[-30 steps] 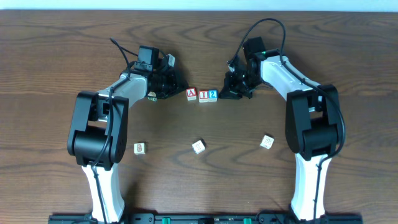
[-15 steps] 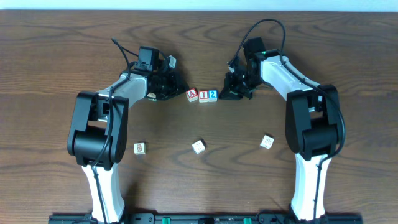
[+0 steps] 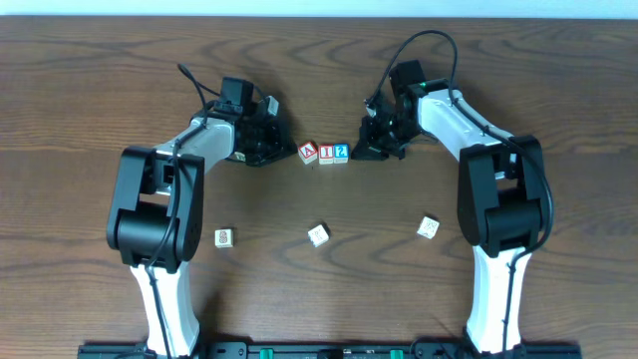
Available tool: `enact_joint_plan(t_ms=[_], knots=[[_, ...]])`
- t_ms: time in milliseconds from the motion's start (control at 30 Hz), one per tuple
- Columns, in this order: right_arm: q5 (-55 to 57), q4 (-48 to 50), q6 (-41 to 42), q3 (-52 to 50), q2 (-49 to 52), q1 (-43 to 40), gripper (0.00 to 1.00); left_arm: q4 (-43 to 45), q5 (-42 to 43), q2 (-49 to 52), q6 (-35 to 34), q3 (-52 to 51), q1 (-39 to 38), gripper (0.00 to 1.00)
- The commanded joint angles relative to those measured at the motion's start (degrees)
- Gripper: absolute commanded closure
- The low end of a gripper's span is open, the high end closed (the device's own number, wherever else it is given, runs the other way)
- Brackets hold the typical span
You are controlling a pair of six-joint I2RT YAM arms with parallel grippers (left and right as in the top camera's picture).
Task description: Spell out Ai2
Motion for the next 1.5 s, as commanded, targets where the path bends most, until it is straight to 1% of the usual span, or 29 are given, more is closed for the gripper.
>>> enact_joint_plan(t_ms=[0,267,500,900,1100,1467], knots=[[0.2,-0.1,-0.9,-0.3,-1.2,0.6,0.99,-0.9,-2.6,0.7,1.0,0.0,1.1,0.94],[0.2,0.0,-0.9,-0.3,-1.2,0.6,0.99,-7.4,-2.4,0.0,1.5,0.0,1.4,0.94],[1.0,-0.1,-0.8,-0.3,-1.2,0.6,0.99,-8.2,-0.9,-0.7,2.2,0.0,1.1,0.94],[1.0,-0.1,-0.9,-0.3,-1.2,0.6,0.99,-5.6,0.6,-0.7,2.5,0.0,-1.2,0.94],[1.0,-0.8,-1.7,-0.3,-1.2,0.6,0.99,-4.6,-1.0,-0.7,2.3,0.0,-1.9,0.94],[1.0,-1.6,-2.1,-0.3,-1.2,0.6,0.99,0.1,-1.6,-0.7,0.7,0.0,-2.1,0.94]])
